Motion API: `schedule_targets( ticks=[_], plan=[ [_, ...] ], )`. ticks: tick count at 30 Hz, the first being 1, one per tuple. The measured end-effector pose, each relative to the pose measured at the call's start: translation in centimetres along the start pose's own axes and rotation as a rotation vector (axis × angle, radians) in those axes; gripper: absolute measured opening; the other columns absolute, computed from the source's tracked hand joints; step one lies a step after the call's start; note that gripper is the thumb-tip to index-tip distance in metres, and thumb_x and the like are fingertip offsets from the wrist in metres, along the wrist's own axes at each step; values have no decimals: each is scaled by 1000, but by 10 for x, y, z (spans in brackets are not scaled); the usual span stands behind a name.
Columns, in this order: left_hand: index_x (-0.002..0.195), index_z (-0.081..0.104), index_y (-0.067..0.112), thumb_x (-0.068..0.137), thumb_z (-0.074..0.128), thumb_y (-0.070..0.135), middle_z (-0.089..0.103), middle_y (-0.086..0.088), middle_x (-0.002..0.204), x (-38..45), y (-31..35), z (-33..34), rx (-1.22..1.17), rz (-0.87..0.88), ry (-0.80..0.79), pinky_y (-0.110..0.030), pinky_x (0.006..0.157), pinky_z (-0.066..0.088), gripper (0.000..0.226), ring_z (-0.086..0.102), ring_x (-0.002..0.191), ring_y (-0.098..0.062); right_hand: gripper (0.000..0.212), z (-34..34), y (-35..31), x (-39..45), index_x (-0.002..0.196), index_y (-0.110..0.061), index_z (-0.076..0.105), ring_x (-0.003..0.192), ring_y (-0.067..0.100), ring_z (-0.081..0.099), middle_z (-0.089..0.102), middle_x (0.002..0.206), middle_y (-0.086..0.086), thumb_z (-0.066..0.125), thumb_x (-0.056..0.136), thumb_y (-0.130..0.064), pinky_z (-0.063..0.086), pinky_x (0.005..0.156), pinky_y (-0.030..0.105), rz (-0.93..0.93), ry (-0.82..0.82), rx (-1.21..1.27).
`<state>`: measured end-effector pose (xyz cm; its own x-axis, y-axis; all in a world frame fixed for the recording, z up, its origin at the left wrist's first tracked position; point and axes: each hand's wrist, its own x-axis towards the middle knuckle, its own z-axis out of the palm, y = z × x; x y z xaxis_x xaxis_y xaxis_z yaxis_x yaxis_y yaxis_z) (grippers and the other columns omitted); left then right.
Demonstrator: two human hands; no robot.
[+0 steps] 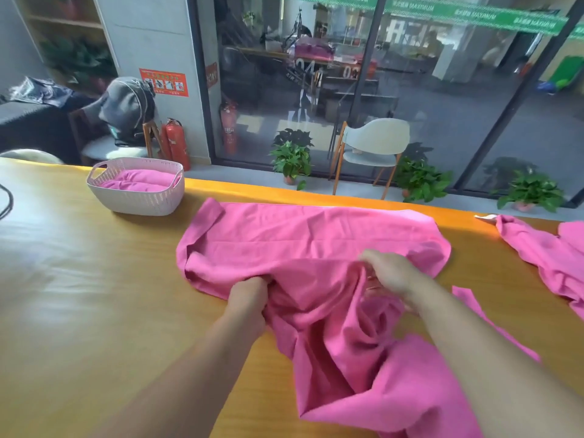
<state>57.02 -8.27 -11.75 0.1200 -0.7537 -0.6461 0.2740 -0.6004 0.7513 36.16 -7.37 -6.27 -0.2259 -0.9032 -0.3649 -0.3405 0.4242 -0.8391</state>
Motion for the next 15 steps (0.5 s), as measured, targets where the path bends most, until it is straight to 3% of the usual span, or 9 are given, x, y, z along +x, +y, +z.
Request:
schedule_targets(
  ticks=[2,3,6,7,9,11,13,15],
  plan=[
    [84,57,7,92,52,11,59,-7,78,0,1,-23,62,76,113,-36,69,49,11,57,75,-26,21,6,13,19,95,-8,65,85,28,64,69,99,18,47,98,-18,52,81,40,5,-23,-245],
    [86,56,5,93,51,11,58,-8,81,-3,1,-33,96,96,128,-40,75,50,11,57,79,-27,23,13,20,26,111,-7,64,103,29,63,66,119,17,45,99,-14,48,90,38,-47,-13,-386],
    [82,58,10,94,46,6,57,-9,78,-9,0,-52,153,179,157,-32,60,45,18,54,70,-23,39,42,40,33,138,-21,55,128,24,53,56,141,7,41,102,-22,39,99,27,-142,-148,-713],
    [81,58,13,94,45,4,58,-7,76,-12,3,-58,170,206,163,-28,55,41,20,54,67,-20,43,54,50,37,144,-23,49,134,24,47,49,148,7,40,103,-30,36,107,29,-140,-228,-797],
    [77,59,15,92,48,4,60,-8,77,-11,10,-77,275,248,156,-28,54,40,22,54,66,-20,60,70,69,45,157,-20,24,149,25,22,17,164,8,33,103,-46,20,120,37,-69,-324,-1007],
    [73,64,14,84,63,12,64,-12,77,-4,17,-107,334,242,191,-32,60,45,10,57,67,-23,71,67,83,53,159,-24,5,153,23,3,-6,166,2,27,101,-58,8,123,43,-4,-269,-1131],
    [70,70,10,77,67,10,67,-16,74,2,27,-139,422,296,285,-32,59,44,8,58,66,-24,74,50,91,66,159,-25,2,153,23,3,-7,166,0,25,99,-61,7,122,44,54,-138,-1137],
    [82,73,7,87,60,6,70,-17,85,12,33,-162,640,281,286,-28,58,44,13,59,72,-25,73,30,93,84,159,-22,8,152,26,11,0,167,2,24,98,-58,11,122,46,159,-50,-1178]
  ],
)
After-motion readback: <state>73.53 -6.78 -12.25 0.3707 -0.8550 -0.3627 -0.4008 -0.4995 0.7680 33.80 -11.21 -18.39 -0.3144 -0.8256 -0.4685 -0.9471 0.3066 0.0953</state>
